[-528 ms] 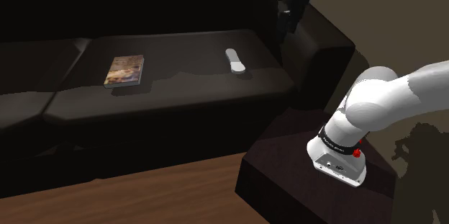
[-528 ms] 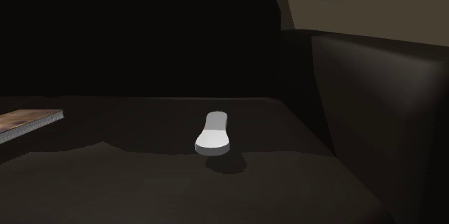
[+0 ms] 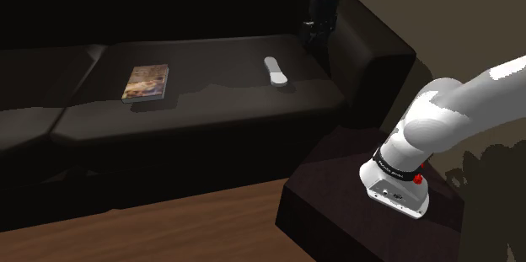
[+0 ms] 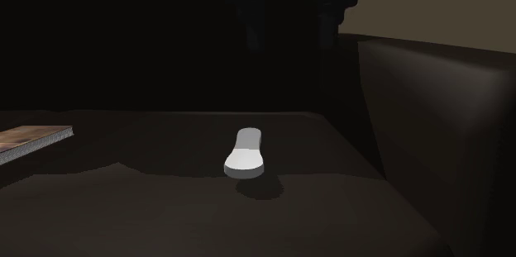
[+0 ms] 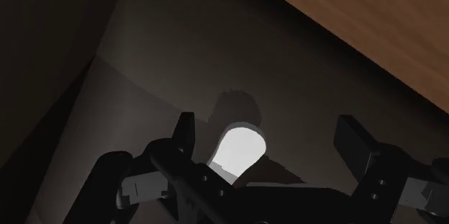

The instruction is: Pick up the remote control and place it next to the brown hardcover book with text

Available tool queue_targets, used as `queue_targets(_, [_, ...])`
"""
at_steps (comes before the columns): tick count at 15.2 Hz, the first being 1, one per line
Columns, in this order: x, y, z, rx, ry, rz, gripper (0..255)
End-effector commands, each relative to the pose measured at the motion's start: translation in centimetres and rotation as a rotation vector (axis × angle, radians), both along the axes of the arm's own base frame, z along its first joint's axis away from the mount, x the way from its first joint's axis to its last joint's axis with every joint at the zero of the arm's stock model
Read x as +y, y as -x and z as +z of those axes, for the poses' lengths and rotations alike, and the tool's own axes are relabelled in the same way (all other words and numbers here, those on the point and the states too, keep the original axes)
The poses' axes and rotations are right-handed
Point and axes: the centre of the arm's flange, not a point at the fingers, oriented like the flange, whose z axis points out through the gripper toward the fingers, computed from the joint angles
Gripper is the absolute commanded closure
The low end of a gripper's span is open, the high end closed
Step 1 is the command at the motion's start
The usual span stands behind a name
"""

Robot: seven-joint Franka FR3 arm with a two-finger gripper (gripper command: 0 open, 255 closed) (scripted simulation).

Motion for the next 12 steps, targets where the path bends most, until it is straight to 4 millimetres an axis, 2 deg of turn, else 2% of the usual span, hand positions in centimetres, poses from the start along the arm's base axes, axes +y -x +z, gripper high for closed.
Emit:
queue_targets(1, [-0.5,-2.4,-1.7,-0.003,-0.004,-0.050,0])
queue_targets(12, [-4.2,-13.7,-10.0,-0.013,-0.027,-0.311,0])
